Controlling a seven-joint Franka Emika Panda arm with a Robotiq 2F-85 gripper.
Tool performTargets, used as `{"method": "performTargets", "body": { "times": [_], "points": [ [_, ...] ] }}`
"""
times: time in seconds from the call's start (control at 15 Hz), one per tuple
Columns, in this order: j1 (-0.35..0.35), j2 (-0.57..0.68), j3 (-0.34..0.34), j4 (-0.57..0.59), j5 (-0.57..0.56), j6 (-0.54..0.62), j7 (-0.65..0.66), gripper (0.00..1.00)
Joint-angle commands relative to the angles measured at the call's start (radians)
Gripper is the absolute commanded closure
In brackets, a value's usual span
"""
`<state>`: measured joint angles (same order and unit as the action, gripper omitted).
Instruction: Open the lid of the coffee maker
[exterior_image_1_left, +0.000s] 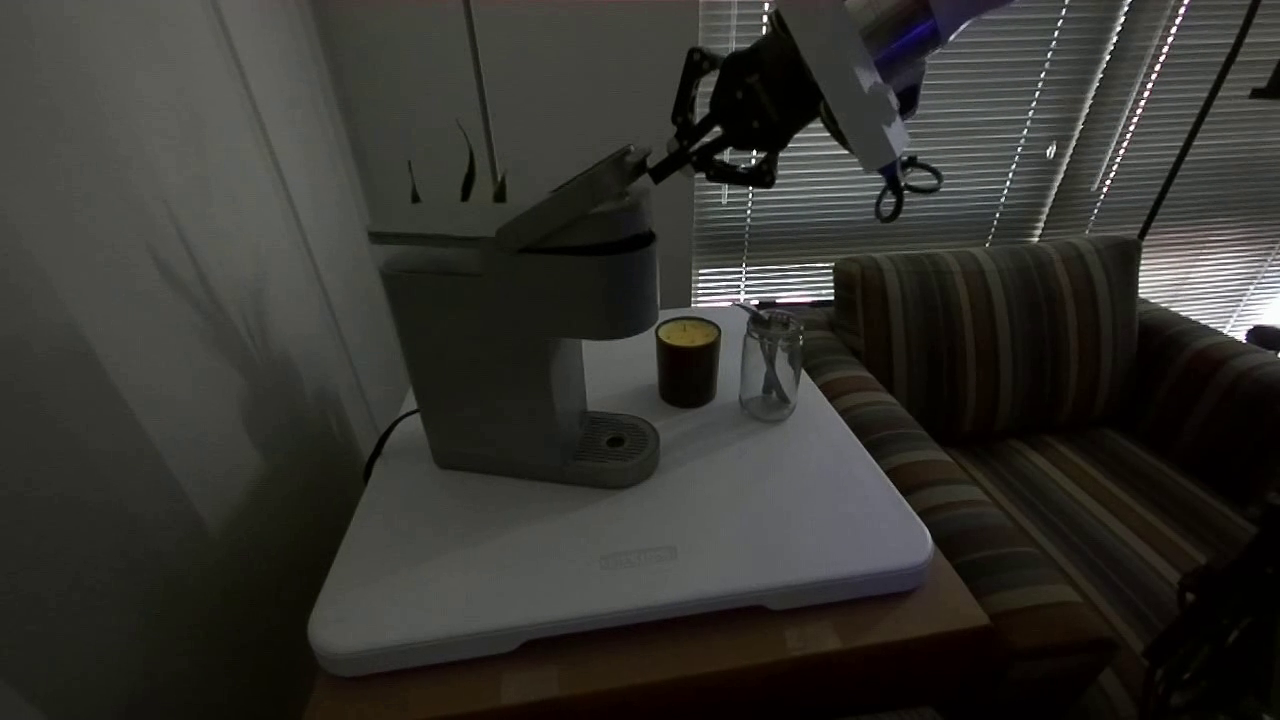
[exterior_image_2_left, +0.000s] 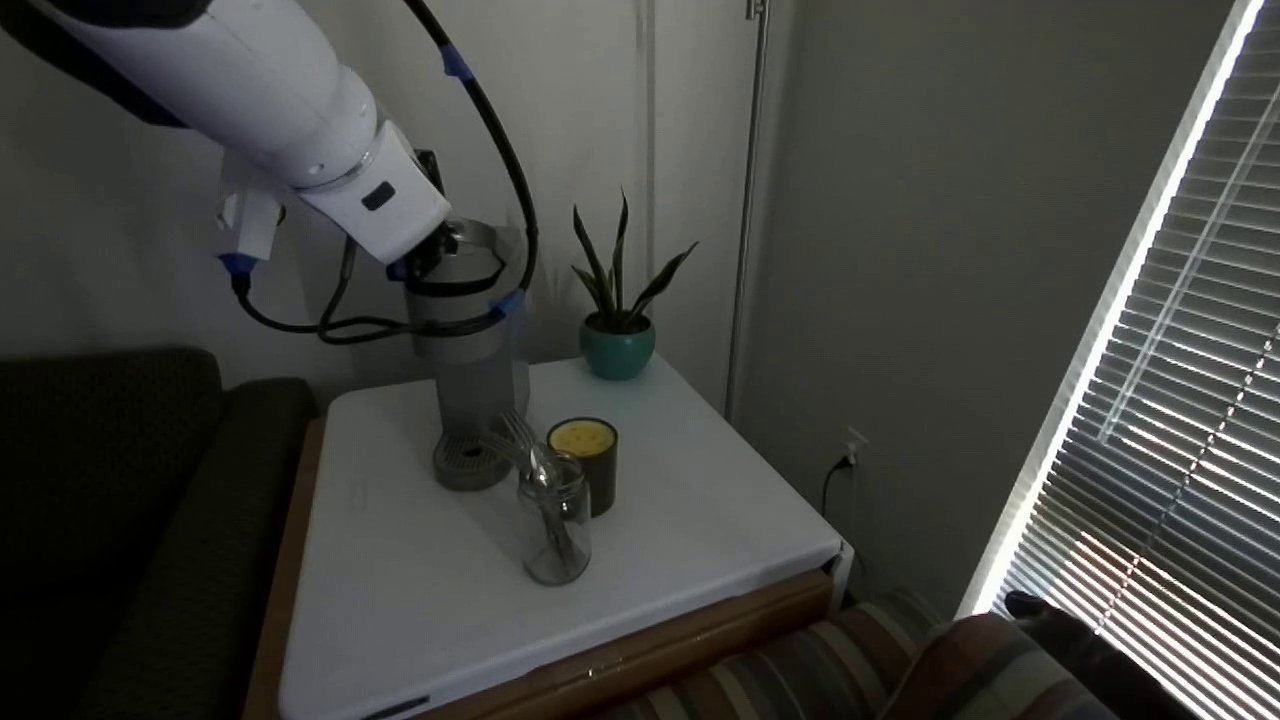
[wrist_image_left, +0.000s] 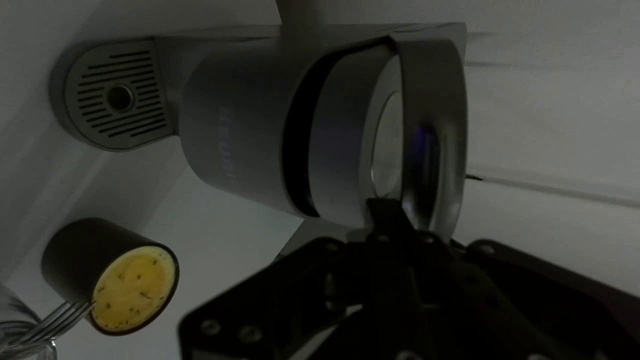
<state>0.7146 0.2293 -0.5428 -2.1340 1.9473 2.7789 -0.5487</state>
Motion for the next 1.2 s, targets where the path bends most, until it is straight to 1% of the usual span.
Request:
{"method": "performTargets", "body": {
  "times": [0.0,0.2,0.73,1.13],
  "points": [
    [0.012,-0.044,0.000,-0.019,-0.025,0.022,-0.005,1.00],
    [0.017,-0.045,0.002,-0.012,-0.039,0.023,-0.002,1.00],
    [0.039,-0.051,0.002,0.017,-0.172,0.047,0.033,1.00],
    [0.054,-0.063,-0.001,0.046,-0.240,0.091,0.043,1.00]
  ]
}}
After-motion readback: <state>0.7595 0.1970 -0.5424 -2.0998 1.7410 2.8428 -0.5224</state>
